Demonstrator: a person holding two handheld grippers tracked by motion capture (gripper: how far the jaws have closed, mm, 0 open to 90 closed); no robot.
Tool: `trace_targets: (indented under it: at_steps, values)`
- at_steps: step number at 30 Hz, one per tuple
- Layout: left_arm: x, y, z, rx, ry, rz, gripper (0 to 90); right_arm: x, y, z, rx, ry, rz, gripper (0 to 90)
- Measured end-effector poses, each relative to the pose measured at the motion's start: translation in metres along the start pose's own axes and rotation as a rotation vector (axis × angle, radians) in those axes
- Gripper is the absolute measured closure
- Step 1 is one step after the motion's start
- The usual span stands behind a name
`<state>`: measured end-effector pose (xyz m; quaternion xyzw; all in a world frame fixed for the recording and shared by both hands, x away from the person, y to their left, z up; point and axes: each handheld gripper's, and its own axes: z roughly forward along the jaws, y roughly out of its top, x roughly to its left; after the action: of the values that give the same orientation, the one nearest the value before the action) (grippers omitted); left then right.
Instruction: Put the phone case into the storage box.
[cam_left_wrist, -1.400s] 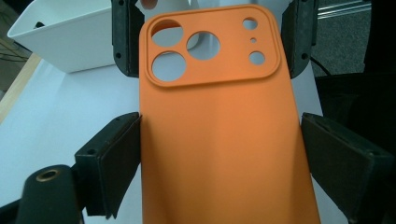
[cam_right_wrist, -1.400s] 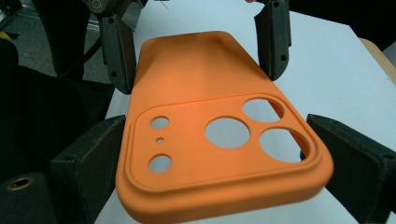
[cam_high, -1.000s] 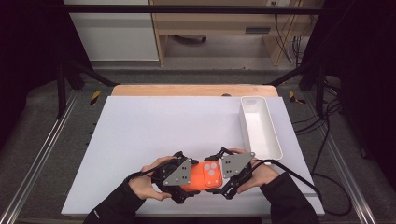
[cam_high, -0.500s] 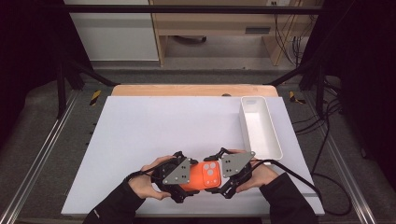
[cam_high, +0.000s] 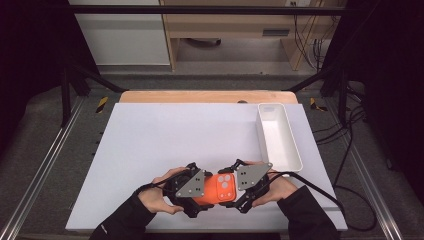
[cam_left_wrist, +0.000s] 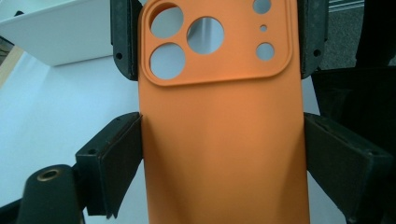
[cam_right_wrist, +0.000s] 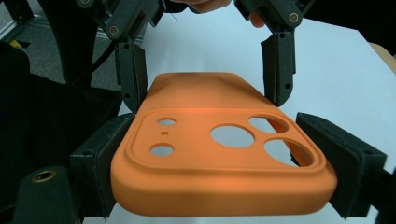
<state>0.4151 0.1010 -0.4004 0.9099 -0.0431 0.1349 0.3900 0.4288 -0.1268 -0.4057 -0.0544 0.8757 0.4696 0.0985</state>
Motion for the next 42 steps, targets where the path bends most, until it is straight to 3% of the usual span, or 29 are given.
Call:
trace_targets:
  at_steps: [8, 15, 24, 29, 42]
  values:
    - [0.001, -0.001, 0.001, 0.003, 0.005, -0.004, 18.8, -0.001, 0.001, 0.0, 0.005, -0.017, 0.024, 16.4]
    - [0.002, -0.001, 0.0, -0.002, 0.018, -0.022, 13.4, -0.003, 0.001, -0.001, 0.012, -0.023, 0.041, 16.4]
    - [0.009, -0.004, -0.015, -0.058, 0.037, -0.129, 0.6, -0.007, 0.004, -0.011, 0.025, -0.047, 0.054, 16.4]
    - [0.013, -0.009, -0.017, -0.07, 0.05, -0.188, 0.0, -0.007, 0.007, -0.018, 0.028, -0.056, 0.059, 16.8]
    - [0.016, -0.011, -0.01, -0.036, 0.009, -0.244, 0.0, -0.007, 0.012, -0.031, 0.059, -0.062, 0.074, 16.9]
